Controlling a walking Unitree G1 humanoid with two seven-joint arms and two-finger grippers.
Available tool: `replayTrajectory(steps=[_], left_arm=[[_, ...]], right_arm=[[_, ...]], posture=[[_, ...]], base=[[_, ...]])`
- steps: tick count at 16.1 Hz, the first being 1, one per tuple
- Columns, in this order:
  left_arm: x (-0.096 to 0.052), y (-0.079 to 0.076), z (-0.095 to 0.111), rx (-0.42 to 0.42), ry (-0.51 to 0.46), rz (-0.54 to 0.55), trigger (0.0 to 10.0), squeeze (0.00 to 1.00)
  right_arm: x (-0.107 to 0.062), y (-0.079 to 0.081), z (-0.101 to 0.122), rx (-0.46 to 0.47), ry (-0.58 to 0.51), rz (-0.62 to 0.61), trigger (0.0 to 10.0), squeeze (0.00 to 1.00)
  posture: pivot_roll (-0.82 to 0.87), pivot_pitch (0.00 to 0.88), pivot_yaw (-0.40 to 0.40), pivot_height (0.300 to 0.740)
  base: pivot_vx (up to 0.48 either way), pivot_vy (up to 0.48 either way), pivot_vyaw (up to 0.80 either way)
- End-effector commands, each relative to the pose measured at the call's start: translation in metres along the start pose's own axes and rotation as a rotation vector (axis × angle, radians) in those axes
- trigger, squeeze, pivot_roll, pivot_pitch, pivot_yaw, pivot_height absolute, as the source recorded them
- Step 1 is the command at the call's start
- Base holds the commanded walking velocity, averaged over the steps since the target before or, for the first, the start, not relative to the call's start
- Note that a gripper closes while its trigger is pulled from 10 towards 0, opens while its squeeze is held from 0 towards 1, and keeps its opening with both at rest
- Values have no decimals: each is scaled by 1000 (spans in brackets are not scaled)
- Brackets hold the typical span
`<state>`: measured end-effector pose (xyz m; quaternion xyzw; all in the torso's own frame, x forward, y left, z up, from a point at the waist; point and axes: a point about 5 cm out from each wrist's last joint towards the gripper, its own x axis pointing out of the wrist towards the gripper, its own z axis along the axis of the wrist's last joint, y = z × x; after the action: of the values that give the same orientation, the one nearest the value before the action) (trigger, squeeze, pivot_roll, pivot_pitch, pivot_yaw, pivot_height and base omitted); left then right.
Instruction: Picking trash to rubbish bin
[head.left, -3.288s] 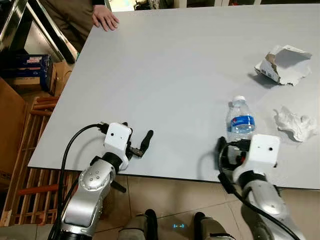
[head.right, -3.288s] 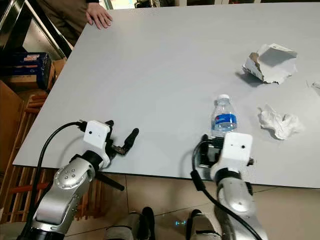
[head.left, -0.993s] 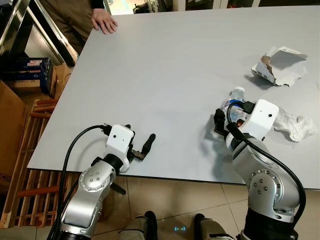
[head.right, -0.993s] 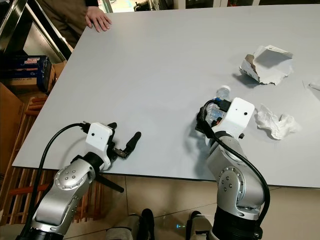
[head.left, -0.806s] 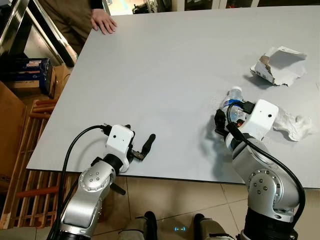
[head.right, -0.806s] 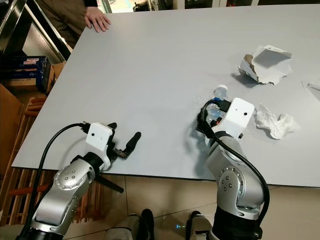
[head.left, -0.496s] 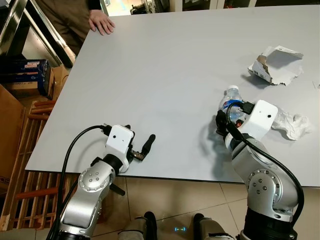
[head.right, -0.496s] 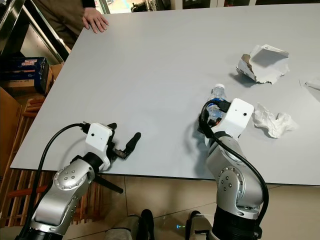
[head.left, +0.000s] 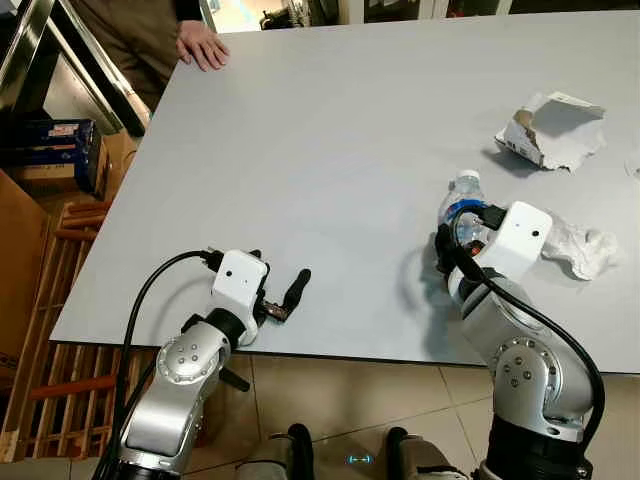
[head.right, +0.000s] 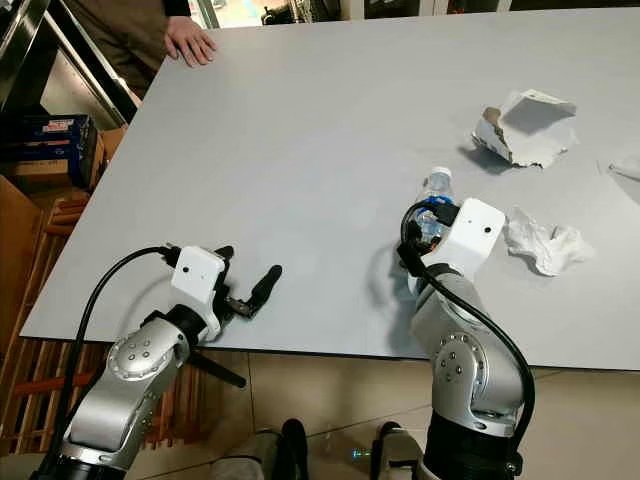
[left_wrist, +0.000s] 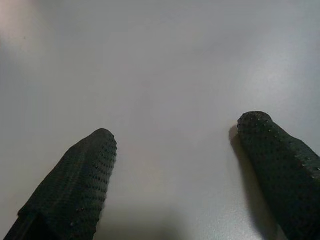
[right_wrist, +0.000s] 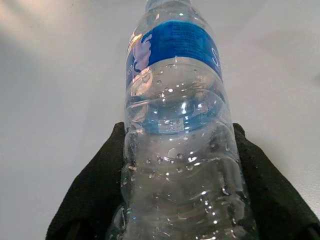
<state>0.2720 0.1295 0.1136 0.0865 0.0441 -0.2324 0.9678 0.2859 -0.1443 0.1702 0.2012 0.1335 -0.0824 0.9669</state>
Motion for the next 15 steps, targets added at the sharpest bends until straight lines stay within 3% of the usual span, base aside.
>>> replayTrajectory(steps=[1,5,11,15], left_arm=[[-6,-9,-29,-3,141,-47,10000,0],[-5,-8,-28,-4,135,-33,10000,0],[-2,-3,-22,-18,84,14,10000,0],[8,-3,-1,-48,-29,45,10000,0]], right_arm=[[2,4,-27,15,128,4,10000,0],[3,6,-15,-109,36,22,10000,0],[0,-3,-16,-293,-24,-2,10000,0],[-3,-10,-13,-376,-104,-14,10000,0]], posture=[[-20,229,124,740],[-22,228,124,740],[-38,223,117,740],[-57,211,111,740]], base=[[0,0,0],[0,0,0],[0,0,0],[0,0,0]])
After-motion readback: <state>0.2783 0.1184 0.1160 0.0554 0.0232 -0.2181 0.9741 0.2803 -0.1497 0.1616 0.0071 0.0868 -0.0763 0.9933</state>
